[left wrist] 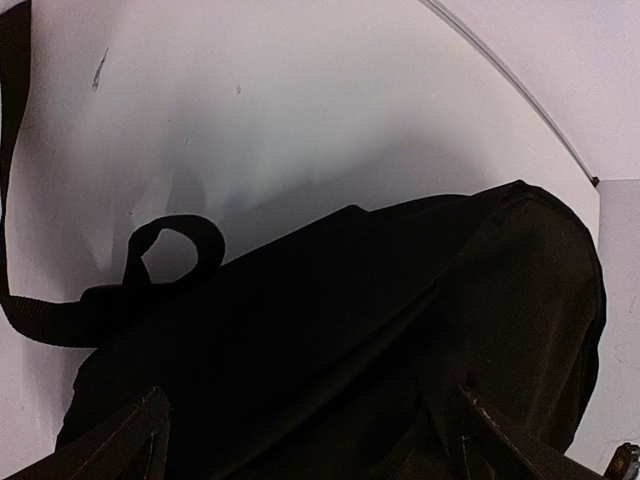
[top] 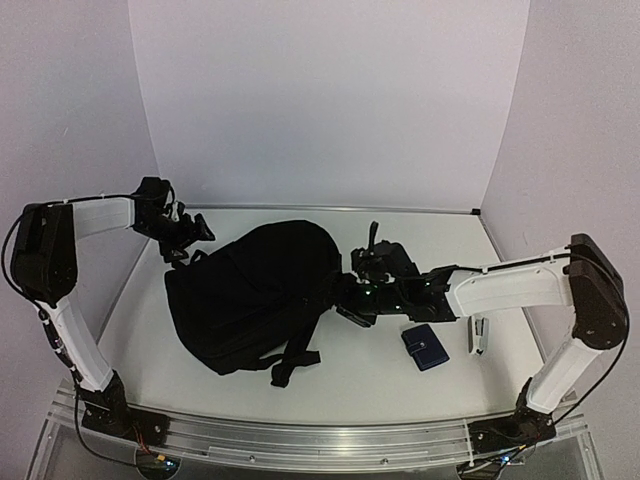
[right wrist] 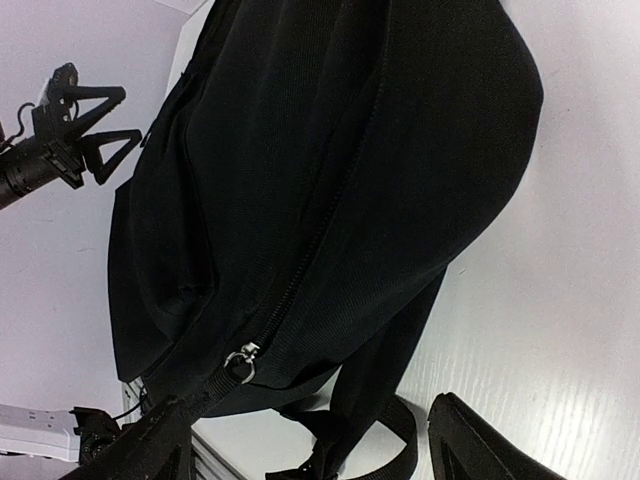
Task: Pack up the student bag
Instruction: Zip the student bag at the center of the board, then unzip the student bag at the center of the board.
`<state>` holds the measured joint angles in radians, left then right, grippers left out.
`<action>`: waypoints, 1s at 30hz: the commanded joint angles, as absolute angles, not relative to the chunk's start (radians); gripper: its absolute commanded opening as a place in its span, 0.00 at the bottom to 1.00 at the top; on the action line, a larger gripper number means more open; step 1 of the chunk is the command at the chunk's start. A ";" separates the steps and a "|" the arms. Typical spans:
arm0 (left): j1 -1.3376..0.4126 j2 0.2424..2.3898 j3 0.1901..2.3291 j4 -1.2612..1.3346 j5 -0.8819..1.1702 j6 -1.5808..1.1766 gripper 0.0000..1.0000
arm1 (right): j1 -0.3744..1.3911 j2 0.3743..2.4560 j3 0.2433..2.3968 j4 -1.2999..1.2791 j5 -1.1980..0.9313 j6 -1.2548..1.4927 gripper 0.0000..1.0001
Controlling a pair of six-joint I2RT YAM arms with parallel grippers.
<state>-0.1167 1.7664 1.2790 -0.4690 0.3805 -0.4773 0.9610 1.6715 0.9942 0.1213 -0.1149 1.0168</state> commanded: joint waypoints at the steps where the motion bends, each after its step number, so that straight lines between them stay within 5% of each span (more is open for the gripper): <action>1: -0.112 1.763 1.236 -0.356 0.474 -0.486 0.96 | 0.947 1.730 1.062 0.195 -0.154 0.986 0.77; 9: -0.113 1.799 1.128 -0.309 0.566 -0.538 0.92 | 0.875 1.816 1.077 0.240 -0.181 0.969 0.28; 13: -0.132 1.744 1.032 -0.280 0.629 -0.567 0.91 | 0.828 1.819 1.072 0.245 -0.188 0.934 0.12; 18: -0.252 1.648 0.924 -0.263 0.642 -0.628 0.91 | 0.733 1.814 1.063 0.245 -0.244 0.876 0.06; 30: -0.523 1.348 0.799 -0.209 0.589 -0.811 0.91 | 0.523 1.807 1.097 0.192 -0.304 0.720 0.09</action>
